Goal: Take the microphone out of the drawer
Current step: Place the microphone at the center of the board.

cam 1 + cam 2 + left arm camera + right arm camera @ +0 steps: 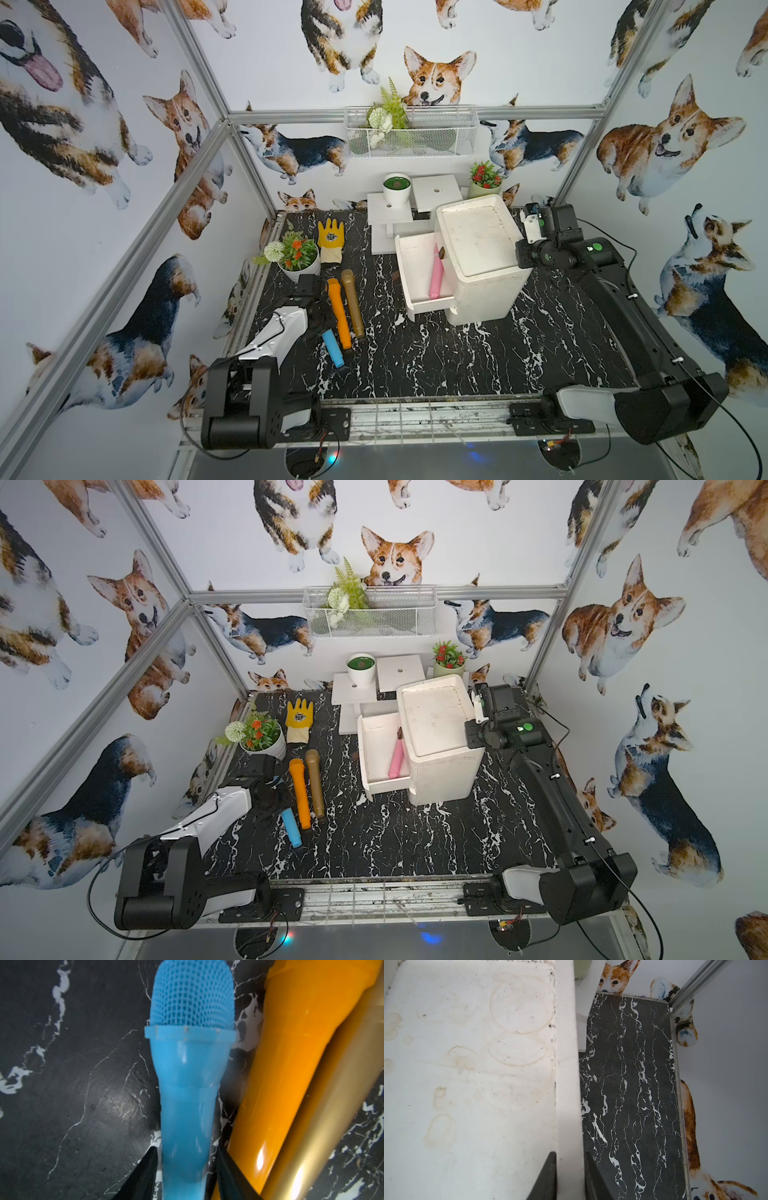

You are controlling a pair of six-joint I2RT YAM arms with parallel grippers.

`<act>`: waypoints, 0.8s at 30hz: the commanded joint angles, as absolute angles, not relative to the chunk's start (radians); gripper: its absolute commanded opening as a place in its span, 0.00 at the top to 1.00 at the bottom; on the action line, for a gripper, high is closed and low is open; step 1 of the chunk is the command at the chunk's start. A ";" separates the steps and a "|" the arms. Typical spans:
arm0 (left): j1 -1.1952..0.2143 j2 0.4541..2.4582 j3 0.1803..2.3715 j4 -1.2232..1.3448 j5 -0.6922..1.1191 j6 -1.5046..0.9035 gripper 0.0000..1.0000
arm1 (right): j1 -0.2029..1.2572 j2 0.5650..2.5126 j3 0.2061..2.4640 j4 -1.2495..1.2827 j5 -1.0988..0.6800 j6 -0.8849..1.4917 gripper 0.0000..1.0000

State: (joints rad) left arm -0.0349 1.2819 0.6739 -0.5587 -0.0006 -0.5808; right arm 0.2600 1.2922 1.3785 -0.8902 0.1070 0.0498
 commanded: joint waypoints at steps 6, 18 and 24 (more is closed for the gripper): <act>-0.034 1.177 0.785 -0.657 -0.018 -0.542 0.47 | 0.264 1.304 1.361 -1.050 0.101 0.044 0.76; -0.145 1.023 0.843 -0.442 0.171 -0.691 0.48 | 0.265 1.308 1.362 -1.051 0.101 0.044 0.76; -0.303 1.062 0.913 -0.347 0.147 -0.717 0.49 | 0.267 1.310 1.363 -1.051 0.101 0.044 0.76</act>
State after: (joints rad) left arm -0.2630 1.0401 0.8864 -0.4374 0.1471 -0.6926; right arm 0.2619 1.2934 1.3785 -0.8875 0.1093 0.0498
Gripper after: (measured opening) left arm 0.515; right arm 0.237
